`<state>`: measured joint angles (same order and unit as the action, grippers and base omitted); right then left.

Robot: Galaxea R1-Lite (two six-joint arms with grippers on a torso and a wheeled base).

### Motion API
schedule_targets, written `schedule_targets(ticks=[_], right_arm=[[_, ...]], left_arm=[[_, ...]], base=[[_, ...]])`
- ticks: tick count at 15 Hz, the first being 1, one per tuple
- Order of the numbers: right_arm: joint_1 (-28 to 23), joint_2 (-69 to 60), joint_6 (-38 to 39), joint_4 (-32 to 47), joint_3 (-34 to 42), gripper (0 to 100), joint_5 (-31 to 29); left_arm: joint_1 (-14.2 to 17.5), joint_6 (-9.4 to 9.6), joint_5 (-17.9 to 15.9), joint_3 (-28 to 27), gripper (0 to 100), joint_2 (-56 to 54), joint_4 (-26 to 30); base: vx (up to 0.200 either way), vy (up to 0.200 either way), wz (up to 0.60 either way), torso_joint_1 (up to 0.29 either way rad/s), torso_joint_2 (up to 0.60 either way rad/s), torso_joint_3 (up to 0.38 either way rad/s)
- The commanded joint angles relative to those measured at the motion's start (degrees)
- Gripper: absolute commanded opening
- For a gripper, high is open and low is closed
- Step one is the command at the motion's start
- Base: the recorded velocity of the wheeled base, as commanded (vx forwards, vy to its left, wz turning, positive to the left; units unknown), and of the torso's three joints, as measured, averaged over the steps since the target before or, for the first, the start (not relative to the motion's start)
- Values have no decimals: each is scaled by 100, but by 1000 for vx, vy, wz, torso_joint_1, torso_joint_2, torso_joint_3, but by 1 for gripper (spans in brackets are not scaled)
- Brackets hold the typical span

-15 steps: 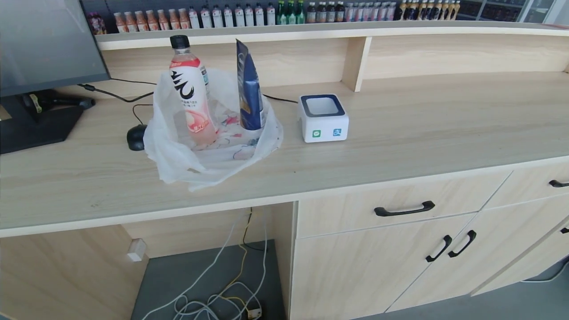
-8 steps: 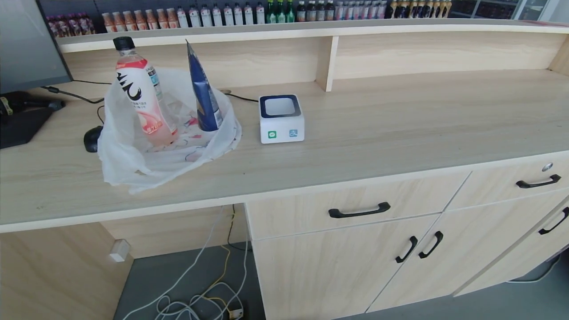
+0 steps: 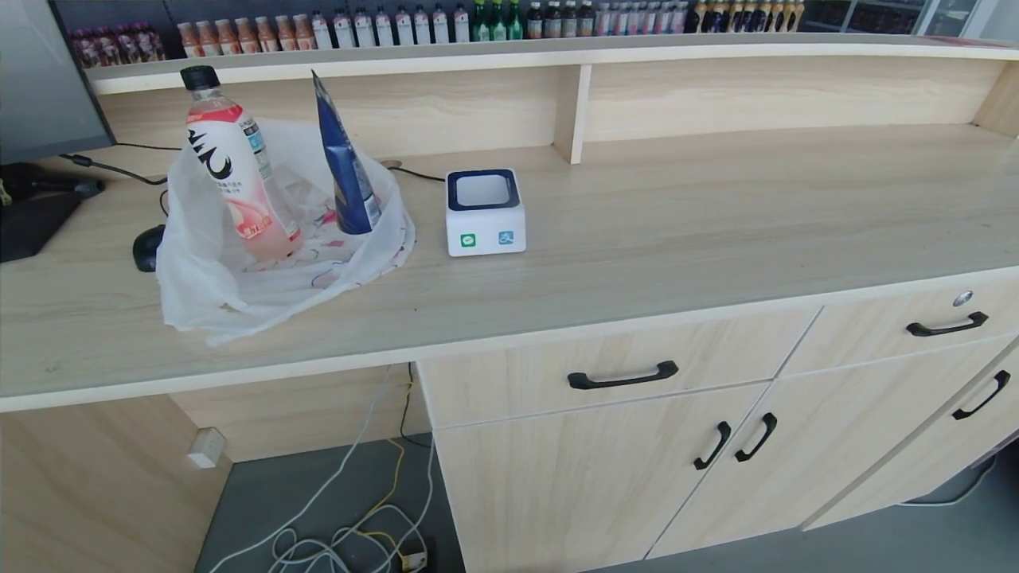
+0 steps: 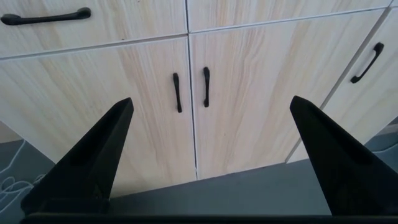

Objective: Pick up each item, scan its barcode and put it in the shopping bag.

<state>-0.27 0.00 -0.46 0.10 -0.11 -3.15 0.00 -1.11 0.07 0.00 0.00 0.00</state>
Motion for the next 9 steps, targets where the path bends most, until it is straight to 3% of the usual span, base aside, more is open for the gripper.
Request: schedule_targets(ticks=[1, 4, 7, 9], right_arm=[[0, 9, 2, -1, 2, 100, -2], [0, 9, -94, -1, 2, 100, -2], [0, 9, -68, -1, 2, 100, -2], [0, 9, -86, -1, 2, 100, -2]], left_arm=[[0, 5, 1, 0, 100, 0, 0], [0, 5, 1, 0, 100, 0, 0], [0, 5, 1, 0, 100, 0, 0], [0, 5, 1, 0, 100, 0, 0]], base=[[0, 0, 0, 0, 0, 0], [0, 0, 0, 0, 0, 0], [0, 0, 600, -61, 111, 54], [0, 0, 0, -164, 349, 144]])
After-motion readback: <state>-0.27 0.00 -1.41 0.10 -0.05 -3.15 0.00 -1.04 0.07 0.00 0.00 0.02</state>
